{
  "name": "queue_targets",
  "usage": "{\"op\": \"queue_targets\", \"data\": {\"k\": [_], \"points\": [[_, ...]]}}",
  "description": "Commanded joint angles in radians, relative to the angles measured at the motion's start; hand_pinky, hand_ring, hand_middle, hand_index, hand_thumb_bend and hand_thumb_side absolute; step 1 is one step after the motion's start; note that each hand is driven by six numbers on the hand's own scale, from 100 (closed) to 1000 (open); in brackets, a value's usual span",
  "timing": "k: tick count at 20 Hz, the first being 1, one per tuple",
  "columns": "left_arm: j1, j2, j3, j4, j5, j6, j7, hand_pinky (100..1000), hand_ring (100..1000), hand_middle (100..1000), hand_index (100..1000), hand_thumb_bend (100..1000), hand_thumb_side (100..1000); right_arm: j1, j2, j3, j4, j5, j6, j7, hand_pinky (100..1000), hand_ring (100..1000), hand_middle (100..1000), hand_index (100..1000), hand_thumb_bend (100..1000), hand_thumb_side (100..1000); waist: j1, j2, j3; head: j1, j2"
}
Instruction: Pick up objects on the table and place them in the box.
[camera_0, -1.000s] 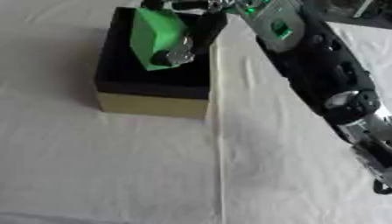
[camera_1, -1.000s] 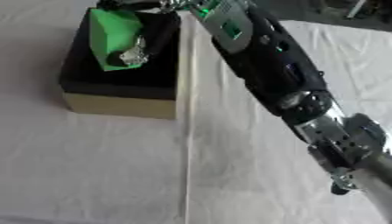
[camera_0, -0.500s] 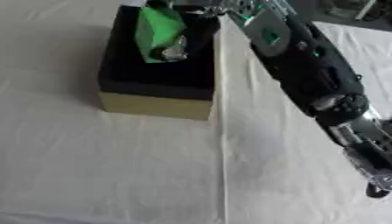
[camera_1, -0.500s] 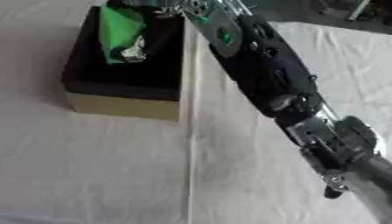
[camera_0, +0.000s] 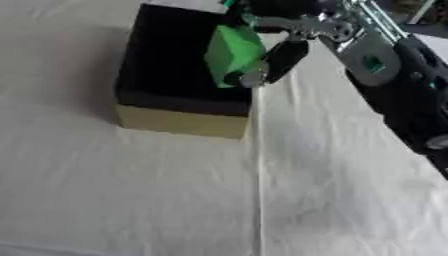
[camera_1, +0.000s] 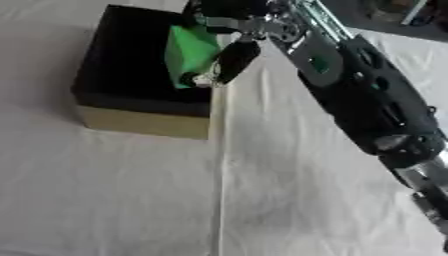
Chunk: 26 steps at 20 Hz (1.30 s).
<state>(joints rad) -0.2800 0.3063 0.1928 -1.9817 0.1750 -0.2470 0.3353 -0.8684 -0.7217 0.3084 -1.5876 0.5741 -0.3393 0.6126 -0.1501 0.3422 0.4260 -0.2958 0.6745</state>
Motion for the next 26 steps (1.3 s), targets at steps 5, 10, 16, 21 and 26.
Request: {"op": "queue_targets", "data": {"k": [5,10,16,21,26], "points": [[-0.015,0.008,-0.002,-0.018,0.007,0.0,-0.008,598,600,615,731,269,1000,-0.016,-0.025,-0.023,-0.006,0.041,-0.002,-0.021,787,694,598,712,100,710,0.005,-0.009,0.005,0.002,-0.007],[-0.018,0.006,-0.002,-0.018,0.009,0.001,-0.01,598,600,617,732,270,1000,-0.03,-0.031,-0.038,-0.016,0.046,0.03,-0.126,782,671,574,690,100,682,0.003,-0.01,0.005,0.006,-0.008],[-0.015,0.005,-0.005,-0.018,0.011,0.006,-0.016,598,600,617,732,270,1000,-0.042,-0.036,-0.051,-0.029,0.055,0.062,-0.177,780,663,567,686,100,699,0.004,-0.014,0.002,-0.019,-0.015],[-0.018,0.003,-0.011,-0.018,0.013,0.009,-0.024,599,600,618,732,266,1000,-0.053,-0.028,-0.05,-0.034,0.064,0.087,-0.194,775,658,564,683,100,719,0.001,-0.016,0.004,-0.064,-0.03],[-0.025,-0.001,-0.014,-0.018,0.019,0.01,-0.031,600,599,618,732,264,1000,-0.069,-0.009,-0.043,0.004,0.093,0.105,-0.207,776,661,568,693,100,737,-0.006,-0.011,0.021,-0.077,-0.038]]}}
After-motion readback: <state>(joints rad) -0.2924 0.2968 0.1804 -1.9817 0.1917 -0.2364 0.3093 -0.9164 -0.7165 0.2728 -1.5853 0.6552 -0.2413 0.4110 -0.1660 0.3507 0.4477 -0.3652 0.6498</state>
